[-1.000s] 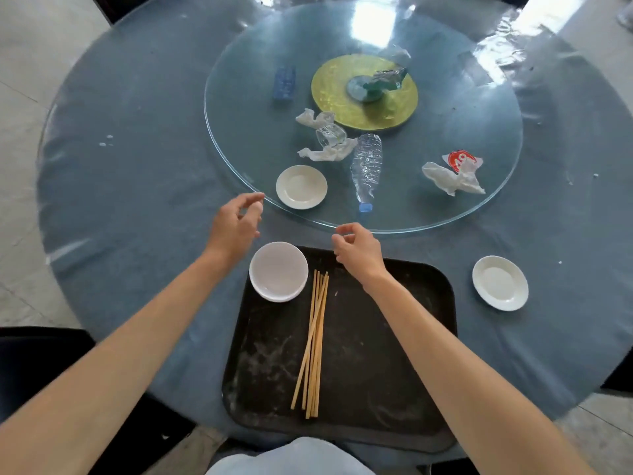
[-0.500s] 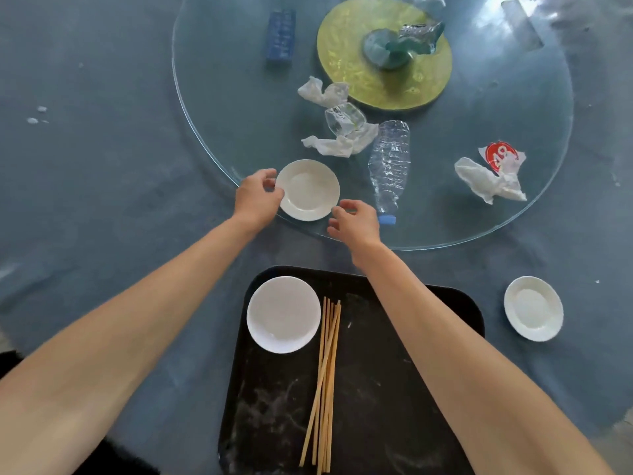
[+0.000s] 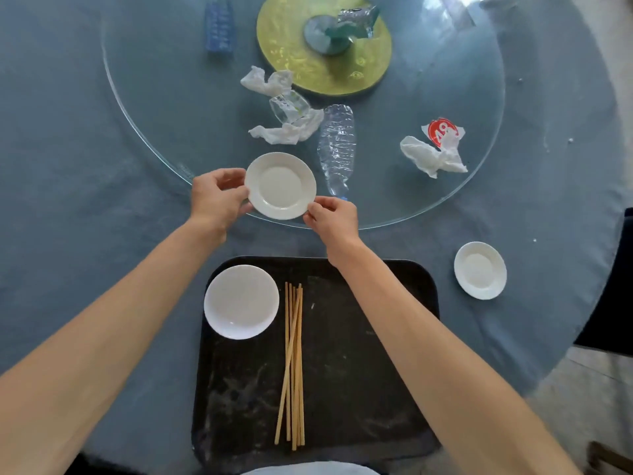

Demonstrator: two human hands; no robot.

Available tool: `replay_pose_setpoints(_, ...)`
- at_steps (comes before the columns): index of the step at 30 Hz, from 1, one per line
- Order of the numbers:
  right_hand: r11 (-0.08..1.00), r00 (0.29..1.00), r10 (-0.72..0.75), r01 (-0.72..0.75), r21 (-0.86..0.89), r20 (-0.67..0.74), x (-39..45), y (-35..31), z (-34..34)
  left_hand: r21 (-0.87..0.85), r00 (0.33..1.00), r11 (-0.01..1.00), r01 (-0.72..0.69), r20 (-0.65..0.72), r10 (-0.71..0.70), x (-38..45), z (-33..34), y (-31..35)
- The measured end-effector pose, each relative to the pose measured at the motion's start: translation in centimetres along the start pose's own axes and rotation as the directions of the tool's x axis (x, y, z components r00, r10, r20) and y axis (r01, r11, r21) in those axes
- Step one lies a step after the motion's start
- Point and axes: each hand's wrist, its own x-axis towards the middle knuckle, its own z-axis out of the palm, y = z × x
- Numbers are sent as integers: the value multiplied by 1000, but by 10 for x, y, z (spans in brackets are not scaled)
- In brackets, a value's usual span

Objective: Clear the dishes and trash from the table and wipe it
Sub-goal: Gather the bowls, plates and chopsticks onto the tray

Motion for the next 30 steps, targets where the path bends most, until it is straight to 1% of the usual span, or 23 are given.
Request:
replay_pose_setpoints(3, 995, 1000, -14, 14, 102, 4, -24, -5, -42, -7, 999, 1000, -22, 48, 22, -35, 20, 7)
replay_pose_setpoints(7, 991, 998, -45, 49, 125, -36, -46, 6, -109, -21, 992, 999, -35, 121, 38, -76, 61, 6)
replay_pose_setpoints(10, 985, 997, -38, 50, 166, -74, -53, 25, -166, -19, 984, 1000, -9, 175, 12, -107, 109, -8)
replay_pose_setpoints(14, 978, 987, -14, 46, 202, -159, -50, 44, -244, 16, 968, 999, 37, 247, -40, -143, 182, -30)
replay_pose_setpoints(17, 979, 977, 14, 31, 203, -214, -40, 58, -295, 36, 959, 998, 47, 278, -55, -162, 236, -46)
replay_pose_setpoints(23, 983, 939, 82, -21, 183, -335, -6, 87, -366, 179, 968, 982, 59, 232, -100, -170, 332, -84)
replay_pose_setpoints(27, 983, 928, 103, -39, 181, -358, 8, 102, -390, 284, 978, 957, 57, 175, -110, -175, 365, -107)
replay_pose_setpoints(30, 978, 927, 117, -46, 202, -356, 17, 111, -399, 330, 984, 943, 44, 150, -99, -178, 380, -114)
